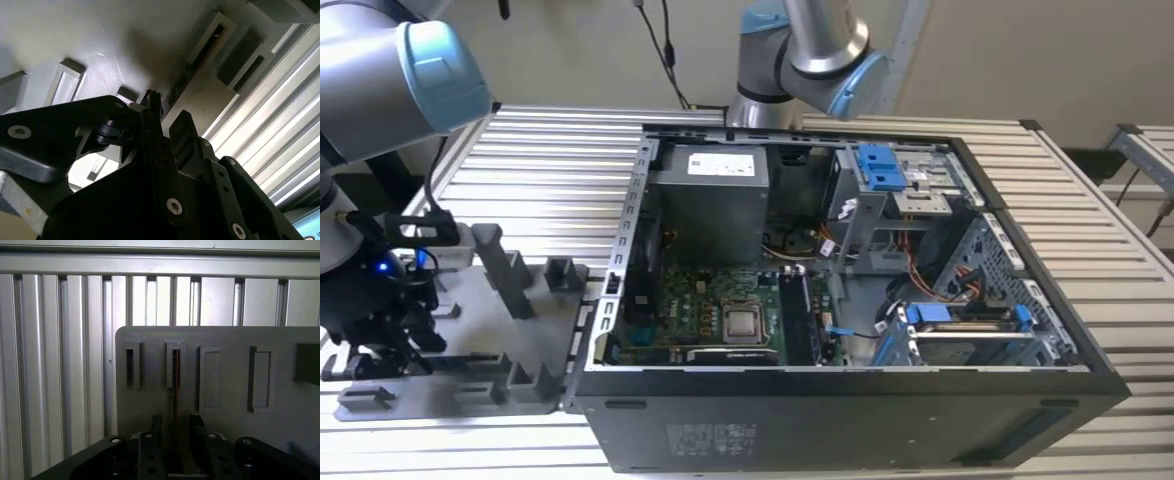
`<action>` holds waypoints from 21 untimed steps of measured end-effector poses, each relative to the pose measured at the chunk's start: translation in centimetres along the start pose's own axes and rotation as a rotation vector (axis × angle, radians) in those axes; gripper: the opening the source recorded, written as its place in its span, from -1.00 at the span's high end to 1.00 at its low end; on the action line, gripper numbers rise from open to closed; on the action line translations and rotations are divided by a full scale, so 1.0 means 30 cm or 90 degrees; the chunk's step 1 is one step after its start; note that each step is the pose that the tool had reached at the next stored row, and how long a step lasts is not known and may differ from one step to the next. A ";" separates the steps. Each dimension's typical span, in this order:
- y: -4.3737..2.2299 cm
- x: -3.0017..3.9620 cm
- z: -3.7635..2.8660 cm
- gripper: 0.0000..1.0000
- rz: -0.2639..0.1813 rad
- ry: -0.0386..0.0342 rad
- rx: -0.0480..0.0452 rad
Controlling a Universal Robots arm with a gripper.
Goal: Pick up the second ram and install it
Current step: 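Pick up the second ram and move it above second insertion slot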
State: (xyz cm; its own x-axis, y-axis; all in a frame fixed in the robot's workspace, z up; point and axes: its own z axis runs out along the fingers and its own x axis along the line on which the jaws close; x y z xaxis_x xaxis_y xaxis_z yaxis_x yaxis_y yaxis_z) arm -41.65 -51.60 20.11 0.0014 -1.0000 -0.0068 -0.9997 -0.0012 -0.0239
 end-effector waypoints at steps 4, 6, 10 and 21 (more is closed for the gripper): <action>0.000 0.000 0.000 0.28 0.000 0.0000 0.0000; 0.000 0.000 0.001 0.28 0.000 0.0000 0.0000; 0.000 0.000 0.001 0.58 0.000 0.0000 0.0000; 0.001 0.000 0.002 0.73 0.000 0.0000 0.0000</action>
State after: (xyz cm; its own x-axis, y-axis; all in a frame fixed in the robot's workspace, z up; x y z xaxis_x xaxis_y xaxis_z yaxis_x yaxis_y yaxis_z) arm -41.67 -51.60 20.06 0.0014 -1.0000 -0.0068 -0.9997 -0.0012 -0.0238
